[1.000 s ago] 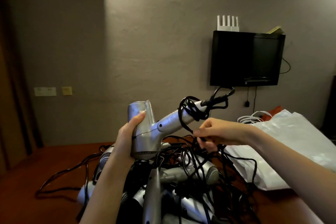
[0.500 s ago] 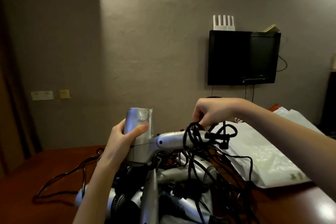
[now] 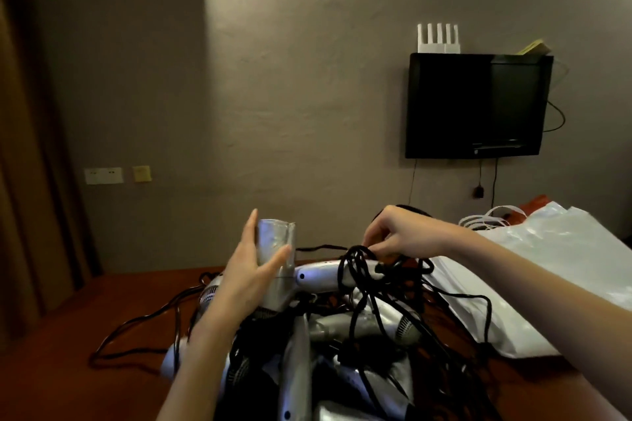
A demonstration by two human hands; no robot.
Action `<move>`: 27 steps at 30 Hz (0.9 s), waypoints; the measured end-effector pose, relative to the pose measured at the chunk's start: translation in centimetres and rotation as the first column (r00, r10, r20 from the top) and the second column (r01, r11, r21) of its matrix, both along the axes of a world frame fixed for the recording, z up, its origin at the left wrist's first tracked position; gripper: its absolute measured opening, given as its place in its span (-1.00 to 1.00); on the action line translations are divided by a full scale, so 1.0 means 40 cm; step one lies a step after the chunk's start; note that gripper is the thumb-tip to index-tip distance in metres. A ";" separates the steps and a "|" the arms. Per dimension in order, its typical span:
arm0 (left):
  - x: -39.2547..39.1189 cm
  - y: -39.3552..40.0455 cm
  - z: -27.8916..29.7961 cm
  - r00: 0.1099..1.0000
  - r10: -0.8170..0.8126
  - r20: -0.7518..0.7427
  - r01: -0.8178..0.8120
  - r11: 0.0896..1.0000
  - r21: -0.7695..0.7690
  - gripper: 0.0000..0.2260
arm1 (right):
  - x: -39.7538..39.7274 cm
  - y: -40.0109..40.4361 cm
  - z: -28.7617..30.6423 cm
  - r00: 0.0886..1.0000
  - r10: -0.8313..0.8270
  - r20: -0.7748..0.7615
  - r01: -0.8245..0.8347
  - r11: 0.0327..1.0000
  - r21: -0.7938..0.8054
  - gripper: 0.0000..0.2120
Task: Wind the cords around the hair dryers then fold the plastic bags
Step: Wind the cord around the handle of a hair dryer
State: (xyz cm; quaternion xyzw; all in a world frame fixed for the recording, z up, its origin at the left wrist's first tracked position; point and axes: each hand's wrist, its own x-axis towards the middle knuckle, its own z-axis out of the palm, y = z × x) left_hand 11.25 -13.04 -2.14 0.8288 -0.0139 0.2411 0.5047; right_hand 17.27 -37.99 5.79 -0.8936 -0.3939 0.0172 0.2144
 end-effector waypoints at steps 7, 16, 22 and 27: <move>-0.049 -0.123 -0.021 0.977 -0.181 0.116 0.123 0.913 0.390 -0.38 | 0.001 0.001 -0.004 0.985 0.061 -0.161 -0.030 0.982 0.186 -0.89; -0.029 -0.149 0.032 0.930 -0.175 0.322 0.140 0.982 0.129 -0.59 | -0.009 0.011 -0.035 0.979 0.119 -0.167 -0.051 0.930 0.364 -0.93; -0.019 -0.158 0.104 0.969 -0.191 0.156 0.134 0.939 0.316 -0.62 | -0.002 -0.038 -0.037 0.945 0.145 -0.292 -0.014 0.913 0.407 -0.72; -0.021 -0.144 0.155 0.976 -0.088 0.197 0.017 0.943 0.333 -0.73 | -0.024 -0.081 -0.064 0.988 -0.029 -0.149 0.050 0.989 0.141 -0.77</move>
